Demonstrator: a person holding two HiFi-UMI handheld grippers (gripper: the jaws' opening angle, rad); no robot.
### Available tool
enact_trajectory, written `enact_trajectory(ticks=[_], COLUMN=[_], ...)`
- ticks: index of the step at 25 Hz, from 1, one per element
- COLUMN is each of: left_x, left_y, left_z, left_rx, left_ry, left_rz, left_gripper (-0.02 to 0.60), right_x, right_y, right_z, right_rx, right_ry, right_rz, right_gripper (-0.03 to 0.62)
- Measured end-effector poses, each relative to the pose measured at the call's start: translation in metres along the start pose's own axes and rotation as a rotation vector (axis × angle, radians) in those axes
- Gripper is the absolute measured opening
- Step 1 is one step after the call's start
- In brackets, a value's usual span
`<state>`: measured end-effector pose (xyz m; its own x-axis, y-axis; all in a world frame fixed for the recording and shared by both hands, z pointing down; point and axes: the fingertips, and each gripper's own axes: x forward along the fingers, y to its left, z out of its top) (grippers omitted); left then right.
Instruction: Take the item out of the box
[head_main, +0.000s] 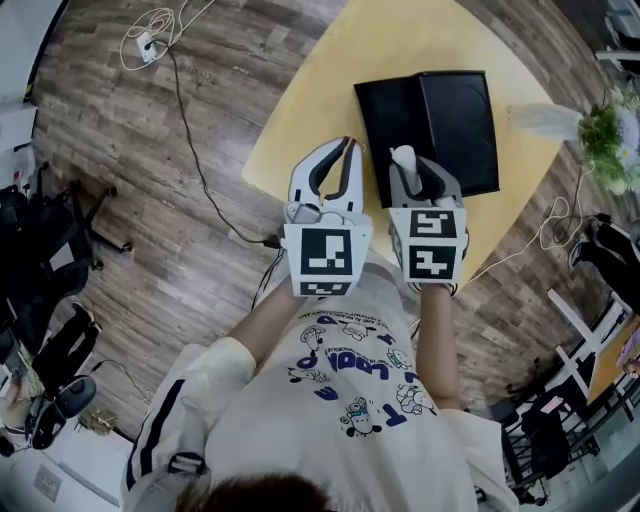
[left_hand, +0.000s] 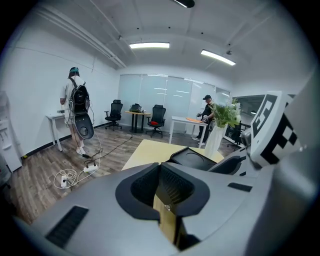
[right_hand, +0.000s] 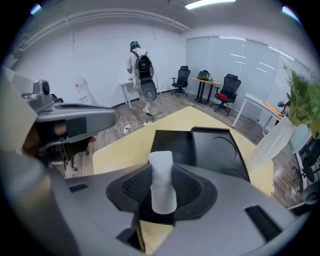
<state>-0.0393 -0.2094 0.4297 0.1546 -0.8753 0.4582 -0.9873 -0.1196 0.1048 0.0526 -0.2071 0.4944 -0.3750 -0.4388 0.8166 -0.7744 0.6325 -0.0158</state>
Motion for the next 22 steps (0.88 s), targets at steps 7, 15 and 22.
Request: enact_trajectory(ticks=[7,15,22], left_x=[-0.010,-0.021,-0.032], left_y=[-0.008,-0.012,-0.015], left_z=[0.022,0.046,0.065], left_rx=[0.021,0.032,0.045], left_ry=[-0.057,-0.124,-0.185], left_rz=[0.001,0.011,0.016], left_gripper=[0.028,0.028,0.028], right_x=[-0.020,-0.043,-0.060], right_y=[-0.003,-0.006,-0.007], right_z=[0.015,0.032,0.048], right_rx=[0.034,0.064,0.083], right_ry=[-0.087,-0.194,-0.276], right_rz=[-0.030,-0.079,-0.106], right_gripper=[0.144,0.143,0.144])
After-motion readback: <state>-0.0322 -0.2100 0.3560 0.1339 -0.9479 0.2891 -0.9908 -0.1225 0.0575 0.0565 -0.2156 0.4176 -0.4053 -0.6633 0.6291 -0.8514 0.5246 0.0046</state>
